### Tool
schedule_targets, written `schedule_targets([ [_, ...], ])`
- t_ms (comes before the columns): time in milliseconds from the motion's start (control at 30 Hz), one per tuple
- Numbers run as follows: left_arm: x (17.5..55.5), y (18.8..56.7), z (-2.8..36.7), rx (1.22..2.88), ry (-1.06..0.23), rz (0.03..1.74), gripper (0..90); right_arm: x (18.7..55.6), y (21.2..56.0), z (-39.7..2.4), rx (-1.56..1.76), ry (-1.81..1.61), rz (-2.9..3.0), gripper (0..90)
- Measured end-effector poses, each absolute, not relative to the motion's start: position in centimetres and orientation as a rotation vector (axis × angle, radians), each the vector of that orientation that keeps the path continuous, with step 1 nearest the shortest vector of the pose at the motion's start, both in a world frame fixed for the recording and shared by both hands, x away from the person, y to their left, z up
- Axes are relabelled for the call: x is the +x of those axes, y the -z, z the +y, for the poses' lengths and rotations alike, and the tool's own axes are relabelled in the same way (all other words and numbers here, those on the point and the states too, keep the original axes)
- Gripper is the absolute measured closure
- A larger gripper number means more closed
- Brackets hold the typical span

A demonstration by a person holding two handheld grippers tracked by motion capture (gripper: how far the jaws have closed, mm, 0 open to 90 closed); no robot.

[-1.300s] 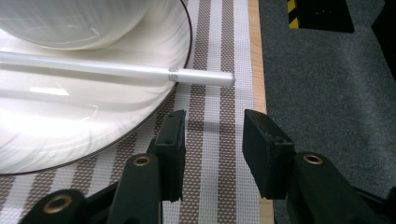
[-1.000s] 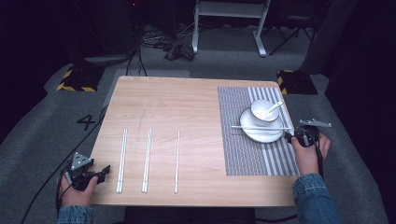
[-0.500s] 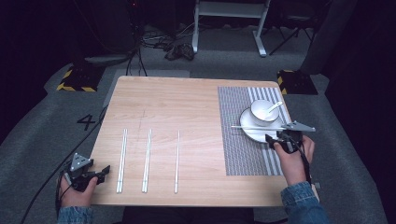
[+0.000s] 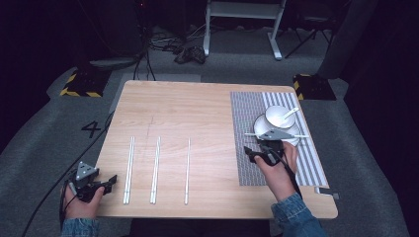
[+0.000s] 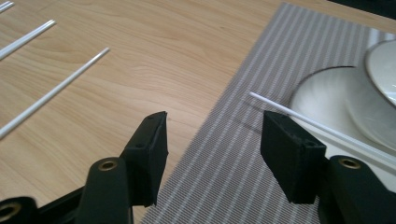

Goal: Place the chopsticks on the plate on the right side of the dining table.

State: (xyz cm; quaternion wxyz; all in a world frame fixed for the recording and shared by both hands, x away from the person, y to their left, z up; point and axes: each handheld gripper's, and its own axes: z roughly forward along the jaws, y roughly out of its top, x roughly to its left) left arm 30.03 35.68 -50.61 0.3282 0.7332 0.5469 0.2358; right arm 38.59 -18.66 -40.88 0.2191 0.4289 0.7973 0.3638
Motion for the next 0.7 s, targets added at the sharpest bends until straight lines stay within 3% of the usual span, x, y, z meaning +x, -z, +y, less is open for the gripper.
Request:
schedule_targets([
  [700, 30.0, 50.6, 35.6, 1.911, -0.624, 1.436, 26.5, 36.6, 44.2, -6.4, 0.958, -0.974, 2.456, 33.4],
])
